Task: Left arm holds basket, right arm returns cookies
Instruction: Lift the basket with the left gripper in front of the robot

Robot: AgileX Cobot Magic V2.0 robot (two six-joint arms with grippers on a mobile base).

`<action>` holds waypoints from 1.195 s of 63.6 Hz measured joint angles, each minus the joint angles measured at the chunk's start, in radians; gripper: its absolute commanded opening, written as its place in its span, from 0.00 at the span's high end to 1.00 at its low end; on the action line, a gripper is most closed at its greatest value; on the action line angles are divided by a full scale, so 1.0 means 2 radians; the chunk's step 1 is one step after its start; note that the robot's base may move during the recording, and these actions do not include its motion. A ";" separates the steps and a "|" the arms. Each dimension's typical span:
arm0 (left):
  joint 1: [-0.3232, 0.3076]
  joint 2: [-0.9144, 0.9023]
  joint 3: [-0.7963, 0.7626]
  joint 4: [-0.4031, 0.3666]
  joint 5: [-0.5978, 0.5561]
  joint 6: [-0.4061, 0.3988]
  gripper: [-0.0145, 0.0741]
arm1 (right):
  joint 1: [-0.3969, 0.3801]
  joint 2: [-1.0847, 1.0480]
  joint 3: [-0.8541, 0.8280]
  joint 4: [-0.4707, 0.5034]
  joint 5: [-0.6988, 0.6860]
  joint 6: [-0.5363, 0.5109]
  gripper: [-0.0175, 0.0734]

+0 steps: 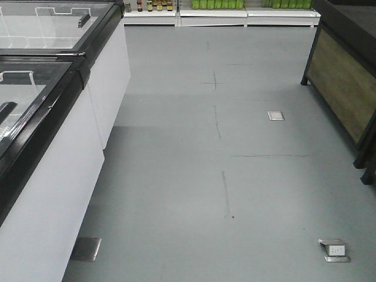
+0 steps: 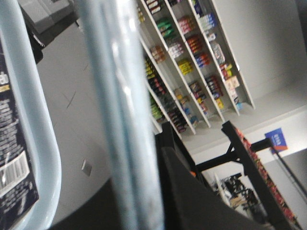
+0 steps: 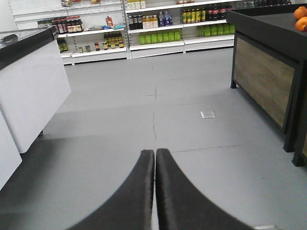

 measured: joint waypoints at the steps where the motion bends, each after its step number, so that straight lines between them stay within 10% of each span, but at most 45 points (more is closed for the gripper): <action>1: -0.005 -0.002 0.000 0.007 0.001 -0.004 0.85 | 0.000 0.000 0.000 0.000 0.000 0.000 0.82; 31: -0.188 -0.003 0.000 0.120 0.019 -0.040 0.85 | 0.000 0.000 0.000 0.000 0.000 0.000 0.82; 76: -0.518 -0.003 0.144 0.119 -0.109 -0.038 0.85 | 0.000 0.000 0.000 0.000 0.000 0.000 0.82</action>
